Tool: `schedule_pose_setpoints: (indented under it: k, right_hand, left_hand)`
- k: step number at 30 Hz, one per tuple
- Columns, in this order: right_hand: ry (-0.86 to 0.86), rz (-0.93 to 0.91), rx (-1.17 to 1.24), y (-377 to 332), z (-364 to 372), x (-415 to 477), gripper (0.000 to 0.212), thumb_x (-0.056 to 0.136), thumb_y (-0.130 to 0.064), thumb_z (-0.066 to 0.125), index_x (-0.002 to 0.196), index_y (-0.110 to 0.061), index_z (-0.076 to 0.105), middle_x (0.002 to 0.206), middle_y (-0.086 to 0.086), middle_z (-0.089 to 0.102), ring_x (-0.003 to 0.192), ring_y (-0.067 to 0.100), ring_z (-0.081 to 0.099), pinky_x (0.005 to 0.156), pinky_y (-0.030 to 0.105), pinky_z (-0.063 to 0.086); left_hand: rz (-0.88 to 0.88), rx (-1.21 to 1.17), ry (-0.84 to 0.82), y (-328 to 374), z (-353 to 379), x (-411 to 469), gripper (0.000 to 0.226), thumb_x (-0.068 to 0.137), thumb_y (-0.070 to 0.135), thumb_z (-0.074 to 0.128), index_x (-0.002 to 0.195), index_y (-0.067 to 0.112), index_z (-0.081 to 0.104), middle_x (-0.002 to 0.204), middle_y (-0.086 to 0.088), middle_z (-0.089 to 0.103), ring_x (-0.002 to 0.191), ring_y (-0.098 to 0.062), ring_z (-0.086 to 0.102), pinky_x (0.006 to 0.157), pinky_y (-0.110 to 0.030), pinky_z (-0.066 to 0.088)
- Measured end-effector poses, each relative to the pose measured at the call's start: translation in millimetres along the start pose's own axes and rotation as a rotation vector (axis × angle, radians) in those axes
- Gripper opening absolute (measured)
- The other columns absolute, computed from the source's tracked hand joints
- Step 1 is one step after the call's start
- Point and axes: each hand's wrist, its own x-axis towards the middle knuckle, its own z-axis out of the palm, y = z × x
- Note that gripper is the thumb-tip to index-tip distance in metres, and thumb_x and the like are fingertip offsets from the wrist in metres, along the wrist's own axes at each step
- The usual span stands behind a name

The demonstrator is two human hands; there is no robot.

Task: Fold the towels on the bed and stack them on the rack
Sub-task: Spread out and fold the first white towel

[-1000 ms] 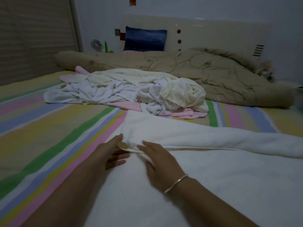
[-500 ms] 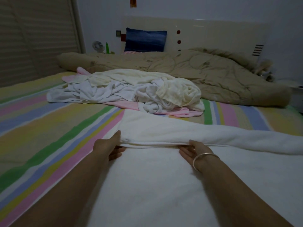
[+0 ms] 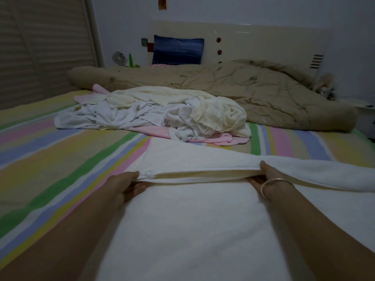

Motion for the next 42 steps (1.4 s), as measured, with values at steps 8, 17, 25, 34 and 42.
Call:
schedule_pose_setpoints:
  k: [8,17,25,34,42]
  right_hand:
    - [0.067,-0.051,-0.034,1,-9,17,0.018,0.093,-0.025,0.061,0.082,-0.016,0.049,0.078,0.002,0.052,0.062,0.016,0.049,0.033,0.017,0.041]
    - [0.238,-0.153,0.017,7,-37,9,0.055,0.064,-0.040,0.080,0.108,-0.017,0.055,0.111,0.002,0.063,0.087,0.024,0.063,0.081,0.039,0.054]
    - [0.071,0.001,-0.047,-6,-54,-44,0.013,0.084,-0.020,0.067,0.091,-0.014,0.058,0.097,0.008,0.056,0.074,0.021,0.054,0.063,0.032,0.052]
    - [0.043,-0.050,0.022,15,-73,-47,0.012,0.082,-0.021,0.071,0.084,-0.019,0.060,0.080,0.001,0.059,0.066,0.014,0.055,0.041,0.018,0.047]
    - [0.183,-0.141,-0.177,24,-87,-25,0.024,0.084,-0.016,0.071,0.075,-0.013,0.048,0.095,0.009,0.058,0.073,0.020,0.055,0.064,0.030,0.057]
  left_hand:
    - [0.041,0.014,0.025,-12,0,11,0.022,0.088,0.006,0.067,0.104,-0.008,0.062,0.082,-0.018,0.066,0.039,-0.014,0.063,0.038,-0.020,0.051]
    - [0.057,0.031,0.080,-6,3,3,0.011,0.092,0.007,0.063,0.087,-0.003,0.059,0.078,-0.015,0.063,0.033,-0.013,0.058,0.035,-0.021,0.050]
    - [0.075,0.044,0.127,-5,-7,2,0.011,0.092,0.004,0.062,0.085,-0.001,0.056,0.083,-0.015,0.059,0.063,-0.022,0.057,0.033,-0.022,0.048]
    - [0.098,0.021,0.147,-11,-8,5,0.017,0.090,0.003,0.064,0.077,-0.001,0.055,0.076,-0.014,0.058,0.031,-0.012,0.056,0.037,-0.021,0.051]
    - [0.100,0.018,0.145,-12,-9,3,0.014,0.090,0.004,0.065,0.086,-0.008,0.059,0.089,-0.019,0.061,0.031,-0.013,0.057,0.039,-0.022,0.053]
